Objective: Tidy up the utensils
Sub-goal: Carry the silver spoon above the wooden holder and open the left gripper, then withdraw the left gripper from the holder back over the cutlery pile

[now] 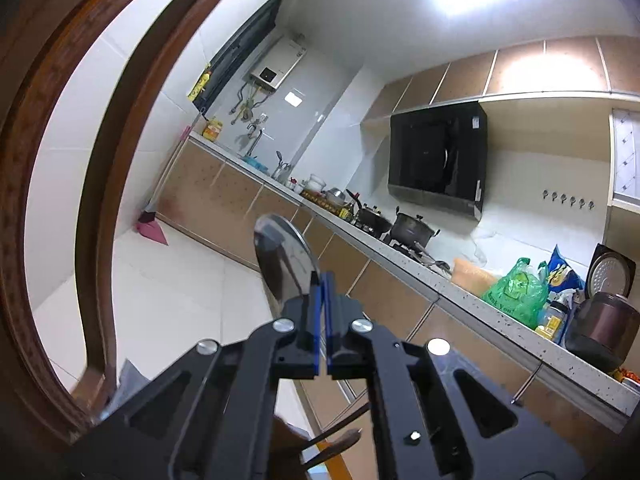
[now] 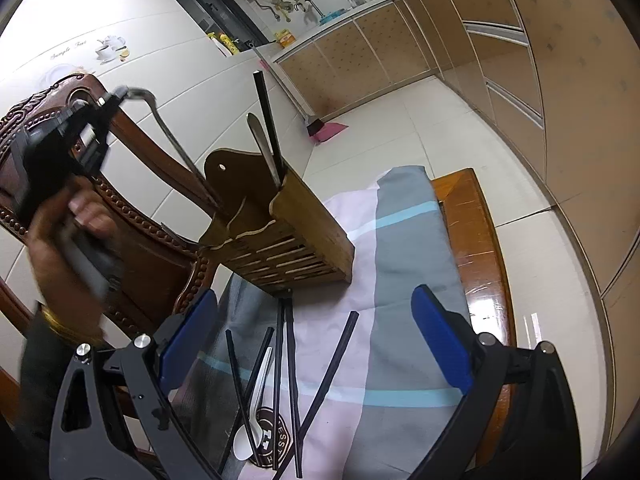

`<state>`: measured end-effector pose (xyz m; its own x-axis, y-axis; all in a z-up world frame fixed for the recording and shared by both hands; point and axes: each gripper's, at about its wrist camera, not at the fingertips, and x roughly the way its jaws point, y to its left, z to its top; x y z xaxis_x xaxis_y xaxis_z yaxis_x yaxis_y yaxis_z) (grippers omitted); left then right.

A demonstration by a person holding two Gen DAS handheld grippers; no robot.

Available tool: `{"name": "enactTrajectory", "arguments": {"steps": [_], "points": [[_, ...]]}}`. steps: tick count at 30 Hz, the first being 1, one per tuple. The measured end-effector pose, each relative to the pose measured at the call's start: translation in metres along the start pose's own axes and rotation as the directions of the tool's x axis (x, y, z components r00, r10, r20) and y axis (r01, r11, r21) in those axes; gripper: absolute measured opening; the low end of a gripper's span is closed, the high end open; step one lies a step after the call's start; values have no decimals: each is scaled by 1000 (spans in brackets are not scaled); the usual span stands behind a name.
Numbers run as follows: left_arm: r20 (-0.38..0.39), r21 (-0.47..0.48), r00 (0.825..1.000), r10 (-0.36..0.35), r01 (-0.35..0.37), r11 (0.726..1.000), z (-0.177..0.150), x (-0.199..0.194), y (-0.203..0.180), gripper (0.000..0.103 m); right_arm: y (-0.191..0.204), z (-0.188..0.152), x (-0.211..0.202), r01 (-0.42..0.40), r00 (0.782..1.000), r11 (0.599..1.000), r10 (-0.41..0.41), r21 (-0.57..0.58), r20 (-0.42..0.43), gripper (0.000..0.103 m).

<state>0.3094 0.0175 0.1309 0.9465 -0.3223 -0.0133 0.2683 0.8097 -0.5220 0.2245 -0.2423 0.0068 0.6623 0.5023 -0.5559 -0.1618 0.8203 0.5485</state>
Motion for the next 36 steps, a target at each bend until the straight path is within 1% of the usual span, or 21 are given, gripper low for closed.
{"name": "enactTrajectory", "arguments": {"steps": [3, 4, 5, 7, 9, 11, 14, 15, 17, 18, 20, 22, 23, 25, 26, 27, 28, 30, 32, 35, 36], "points": [[-15, -39, 1000, 1, -1, 999, -24, -2, 21, 2, 1, 0, 1, -5, 1000, 1000, 5, 1, -5, 95], [-39, -45, 999, 18, -19, 999, -34, -2, 28, 2, 1, 0, 2, -7, 1000, 1000, 7, 1, -7, 95], [-55, -50, 998, 16, -19, 999, -41, -4, 34, 3, 1, 0, 3, -8, 1000, 1000, 8, 0, -11, 95], [-105, -49, 994, 24, -29, 998, -54, -6, 41, 19, 1, 0, 3, -9, 1000, 1000, 9, -1, -11, 95], [-150, -26, 988, 49, -53, 998, -63, -12, 42, 72, 2, 1, 3, -10, 1000, 1000, 10, -5, -11, 95], [-161, 29, 982, 99, -96, 995, -68, -28, 37, 84, 3, 1, 2, -16, 1000, 1000, 16, -11, -15, 95], [-224, 133, 959, 175, -148, 980, -74, -61, 19, 93, 6, 1, 0, -20, 1000, 999, 19, -26, -18, 95], [-248, 171, 952, 182, -141, 975, -77, -76, 10, 96, 8, 0, -1, -18, 1000, 999, 17, -39, -21, 95], [-284, 260, 932, 226, -152, 954, -87, -101, -6, 98, 12, -3, -4, -10, 1000, 998, 9, -66, -21, 95], [-308, 327, 915, 261, -156, 932, -98, -119, -18, 99, 14, -5, -6, -1, 1000, 996, -1, -84, -20, 95], [-344, 411, 883, 319, -164, 897, -116, -146, -32, 99, 19, -10, -10, 20, 1000, 992, -23, -121, -21, 95], [-380, 466, 855, 354, -154, 871, -135, -170, -42, 99, 27, -19, -20, 54, 999, 985, -54, -162, 2, 95], [-395, 494, 836, 382, -157, 855, -145, -182, -45, 99, 29, -24, -25, 62, 998, 983, -60, -173, 13, 95], [-426, 519, 806, 411, -154, 840, -165, -203, -50, 99, 37, -46, -40, 67, 998, 979, -65, -195, 17, 95], [-434, 521, 789, 434, -173, 836, -173, -213, -51, 99, 41, -61, -48, 67, 998, 977, -63, -204, 25, 95], [-440, 515, 779, 446, -188, 836, -176, -219, -50, 99, 44, -71, -55, 73, 997, 975, -67, -208, 37, 95], [-455, 489, 768, 450, -206, 847, -181, -228, -47, 99, 48, -85, -64, 86, 996, 972, -76, -218, 52, 95], [-485, 438, 761, 430, -215, 873, -186, -241, -42, 99, 57, -115, -82, 109, 993, 962, -93, -252, 75, 95], [-501, 427, 743, 444, -234, 873, -191, -250, -38, 99, 64, -140, -98, 133, 989, 948, -110, -289, 95, 95], [-488, 429, 739, 465, -261, 865, -189, -256, -34, 99, 72, -173, -122, 151, 984, 936, -113, -317, 136, 95], [-483, 426, 738, 472, -273, 863, -189, -258, -32, 99, 73, -177, -126, 152, 984, 935, -111, -321, 143, 95]]}}
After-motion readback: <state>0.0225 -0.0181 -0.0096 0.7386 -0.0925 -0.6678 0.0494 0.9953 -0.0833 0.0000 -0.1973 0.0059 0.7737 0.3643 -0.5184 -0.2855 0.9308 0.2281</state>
